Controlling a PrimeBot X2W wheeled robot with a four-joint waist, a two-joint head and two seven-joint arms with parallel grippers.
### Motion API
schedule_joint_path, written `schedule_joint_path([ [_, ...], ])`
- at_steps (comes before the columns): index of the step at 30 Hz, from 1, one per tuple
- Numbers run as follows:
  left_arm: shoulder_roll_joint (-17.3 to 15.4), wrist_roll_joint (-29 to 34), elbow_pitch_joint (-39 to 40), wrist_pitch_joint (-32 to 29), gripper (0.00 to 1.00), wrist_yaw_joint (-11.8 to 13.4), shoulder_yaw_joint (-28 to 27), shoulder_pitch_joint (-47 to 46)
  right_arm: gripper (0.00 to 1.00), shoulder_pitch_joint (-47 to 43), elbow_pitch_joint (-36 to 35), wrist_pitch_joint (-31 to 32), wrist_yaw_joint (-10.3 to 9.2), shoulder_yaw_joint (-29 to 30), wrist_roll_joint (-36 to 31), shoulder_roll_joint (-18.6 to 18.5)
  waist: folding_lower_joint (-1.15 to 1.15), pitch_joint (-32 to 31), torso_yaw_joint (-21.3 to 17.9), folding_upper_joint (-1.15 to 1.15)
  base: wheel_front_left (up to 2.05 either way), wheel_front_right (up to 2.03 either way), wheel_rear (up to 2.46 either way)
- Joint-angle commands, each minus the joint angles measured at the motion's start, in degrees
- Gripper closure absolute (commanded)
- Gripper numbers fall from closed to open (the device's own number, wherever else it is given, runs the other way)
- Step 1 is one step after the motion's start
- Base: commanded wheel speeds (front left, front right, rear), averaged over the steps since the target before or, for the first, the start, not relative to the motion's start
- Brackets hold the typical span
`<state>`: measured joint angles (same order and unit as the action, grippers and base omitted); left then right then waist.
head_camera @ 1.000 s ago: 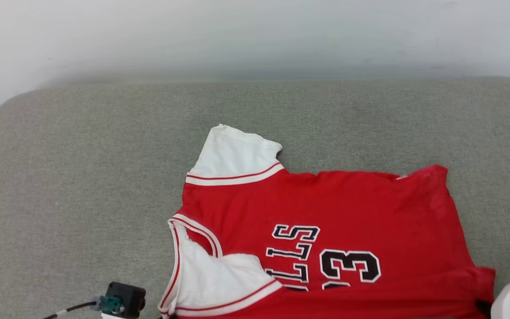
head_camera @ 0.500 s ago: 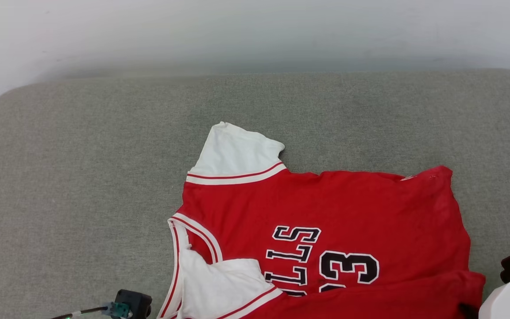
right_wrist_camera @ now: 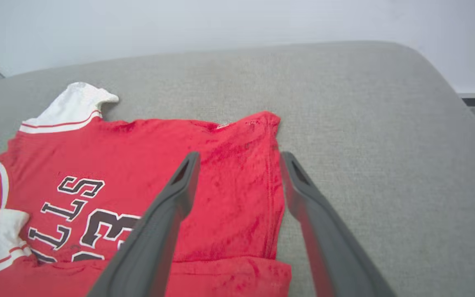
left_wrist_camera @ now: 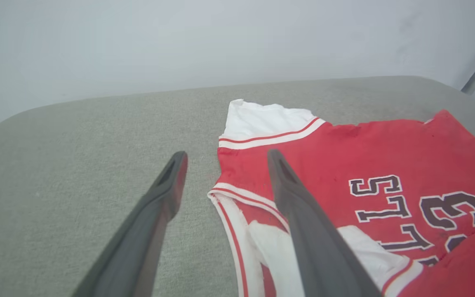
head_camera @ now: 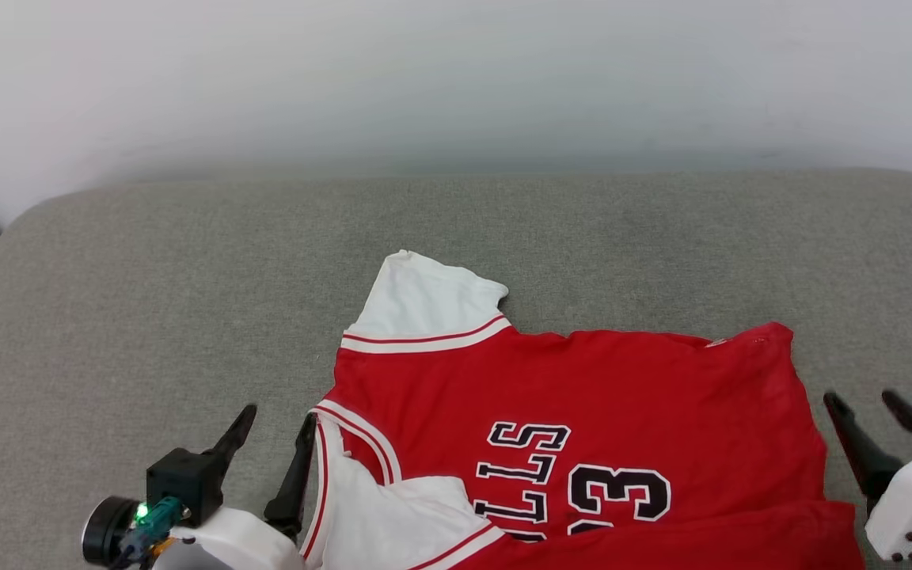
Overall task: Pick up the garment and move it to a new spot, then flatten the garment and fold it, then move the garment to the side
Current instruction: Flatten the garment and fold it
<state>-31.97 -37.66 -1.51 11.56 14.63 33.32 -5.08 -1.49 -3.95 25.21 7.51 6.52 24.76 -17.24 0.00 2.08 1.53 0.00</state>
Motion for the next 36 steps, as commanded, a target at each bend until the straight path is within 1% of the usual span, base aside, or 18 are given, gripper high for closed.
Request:
schedule_joint_path([
  [1,0.59,1.01,0.05,1.36,0.00,0.34,-0.41,-0.61,0.00,0.21,-0.66,-2.37,-0.03,-0.29,0.34,0.45,0.00,-0.27,-0.16,0.00,0.00,0.00,0.00],
  [5,3.08,3.76,1.31,3.44,0.00,0.69,-3.09,-0.80,0.00,-0.35,-3.05,-11.04,-0.03,-1.61,-0.37,0.88,0.00,-0.69,-0.52,0.00,0.00,0.00,0.00],
  [8,6.46,5.58,4.22,3.68,0.00,-0.08,-7.79,0.47,0.00,-1.03,-4.10,-17.25,-0.03,-2.51,-0.75,1.54,0.00,-0.70,-0.83,0.00,0.00,0.00,0.00],
  [11,10.35,7.32,6.32,3.60,0.00,-2.14,-12.95,2.31,0.00,-0.56,-4.76,-22.67,-0.03,-3.24,-1.02,2.16,0.00,-0.20,-1.40,0.00,0.00,0.00,0.00],
  [14,13.31,9.29,6.32,3.61,0.00,-5.61,-16.10,3.26,0.00,0.28,-4.76,-26.89,-0.03,-4.19,-1.49,2.67,0.00,0.69,-2.07,0.00,0.00,0.00,0.00],
  [16,14.56,10.67,5.50,3.61,0.00,-7.76,-17.25,3.35,0.00,0.71,-4.29,-28.59,-0.03,-4.25,-1.75,3.16,0.00,1.48,-2.54,0.00,0.00,0.00,0.00],
  [19,15.36,12.94,3.82,3.61,0.00,-10.39,-18.28,2.03,0.00,1.54,-3.59,-29.92,-0.03,-4.98,-2.28,3.28,0.00,2.95,-3.60,0.00,0.00,0.00,0.00],
  [21,14.68,14.28,2.28,3.62,0.00,-11.95,-18.17,0.64,0.00,2.15,-3.19,-30.27,-0.03,-5.18,-2.69,3.51,0.00,4.20,-4.57,0.00,0.00,0.00,0.00],
  [23,13.25,15.47,0.42,3.55,0.00,-13.41,-17.69,-1.48,0.00,3.00,-3.10,-30.68,-0.03,-5.36,-2.82,3.79,0.00,5.61,-5.64,0.00,0.00,0.00,0.00],
  [24,13.25,15.47,0.42,3.55,0.00,-13.41,-17.69,-1.48,0.00,3.00,-3.10,-30.68,-0.03,-5.36,-2.82,3.79,0.00,5.61,-5.64,0.00,0.00,0.00,0.00],
  [26,11.74,16.26,-1.31,1.42,0.00,-14.74,-16.93,-4.12,0.00,3.94,-3.29,-31.22,-0.03,-5.40,-3.08,4.04,0.00,7.08,-6.94,0.00,0.00,0.00,0.00],
  [28,10.04,17.02,-2.46,-1.71,0.00,-16.19,-16.02,-7.59,0.00,4.89,-3.45,-31.53,-0.02,-5.30,-3.01,4.41,0.00,8.91,-8.39,0.00,0.00,0.00,0.00],
  [31,7.35,17.23,-4.59,-8.33,0.00,-18.68,-14.55,-13.40,0.00,6.14,-3.91,-31.77,-0.03,-5.76,-3.21,4.85,0.00,11.82,-10.42,0.00,0.00,0.00,0.00],
  [33,5.71,16.26,-6.16,-13.30,0.00,-20.13,-13.63,-18.02,0.00,7.04,-3.93,-32.15,-0.03,-6.29,-3.60,5.10,0.00,13.72,-11.62,0.00,0.00,0.00,0.00],
  [36,2.12,14.50,-9.06,-21.17,0.00,-21.55,-11.73,-24.59,0.00,8.46,-3.18,-32.52,-0.03,-8.29,-3.99,5.21,0.00,15.93,-14.08,0.00,0.00,0.00,0.00],
])
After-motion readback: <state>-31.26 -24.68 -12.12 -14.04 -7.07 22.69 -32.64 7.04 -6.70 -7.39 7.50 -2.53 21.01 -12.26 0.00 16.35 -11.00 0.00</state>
